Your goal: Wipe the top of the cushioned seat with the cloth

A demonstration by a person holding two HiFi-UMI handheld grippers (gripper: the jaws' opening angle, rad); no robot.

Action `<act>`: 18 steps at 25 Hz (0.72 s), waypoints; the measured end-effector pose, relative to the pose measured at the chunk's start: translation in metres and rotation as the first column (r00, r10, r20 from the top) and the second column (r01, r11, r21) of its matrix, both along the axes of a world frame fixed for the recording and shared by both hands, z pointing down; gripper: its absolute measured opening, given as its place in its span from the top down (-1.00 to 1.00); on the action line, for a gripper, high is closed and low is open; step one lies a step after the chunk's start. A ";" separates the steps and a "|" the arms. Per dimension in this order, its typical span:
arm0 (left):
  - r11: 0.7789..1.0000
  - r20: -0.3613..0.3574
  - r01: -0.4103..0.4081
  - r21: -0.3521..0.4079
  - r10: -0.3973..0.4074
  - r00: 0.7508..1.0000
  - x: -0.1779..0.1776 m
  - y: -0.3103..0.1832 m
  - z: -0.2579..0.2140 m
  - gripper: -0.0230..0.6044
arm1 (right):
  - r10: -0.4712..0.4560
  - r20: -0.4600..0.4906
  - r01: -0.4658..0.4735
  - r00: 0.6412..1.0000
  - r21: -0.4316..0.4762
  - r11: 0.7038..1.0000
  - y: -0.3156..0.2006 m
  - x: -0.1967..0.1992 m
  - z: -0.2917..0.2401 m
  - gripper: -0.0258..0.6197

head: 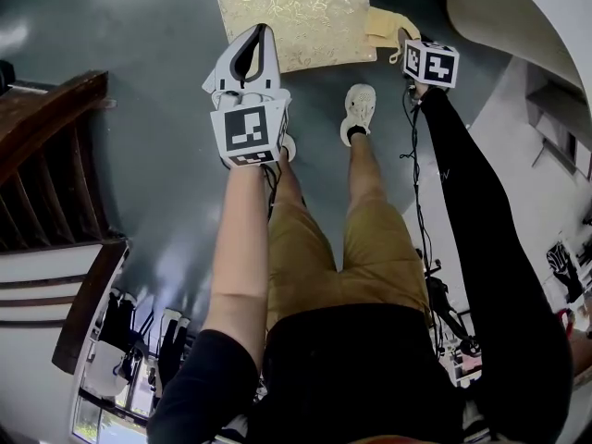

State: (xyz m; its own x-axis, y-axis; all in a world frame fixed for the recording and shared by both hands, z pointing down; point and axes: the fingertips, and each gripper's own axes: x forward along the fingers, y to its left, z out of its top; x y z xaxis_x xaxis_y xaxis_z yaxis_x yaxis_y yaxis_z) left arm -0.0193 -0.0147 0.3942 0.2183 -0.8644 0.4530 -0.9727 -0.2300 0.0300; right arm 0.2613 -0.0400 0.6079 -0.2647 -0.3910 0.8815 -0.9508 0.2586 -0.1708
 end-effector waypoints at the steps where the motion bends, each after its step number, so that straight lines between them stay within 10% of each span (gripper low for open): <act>1: 1.000 -0.001 0.000 0.001 0.000 1.000 0.003 0.001 -0.001 0.91 | -0.002 0.007 0.002 1.000 0.004 1.000 0.000 0.001 -0.002 0.73; 8: 1.000 -0.006 0.004 0.010 -0.004 1.000 0.000 0.009 -0.006 0.91 | -0.059 0.117 0.049 0.991 0.083 0.995 0.002 -0.030 -0.032 0.73; 18: 0.999 -0.005 0.041 0.013 -0.041 0.999 -0.062 0.035 -0.013 0.91 | -0.222 0.408 0.176 0.886 0.148 0.973 0.051 -0.197 -0.074 0.73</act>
State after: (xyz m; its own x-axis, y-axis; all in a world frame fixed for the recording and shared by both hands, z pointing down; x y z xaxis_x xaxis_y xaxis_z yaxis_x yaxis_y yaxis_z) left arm -0.0810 0.0205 0.3813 0.1845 -0.8784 0.4409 -0.9812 -0.1901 0.0320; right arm 0.0638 0.0113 0.5341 -0.6822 -0.3739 0.6283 -0.7230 0.4726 -0.5039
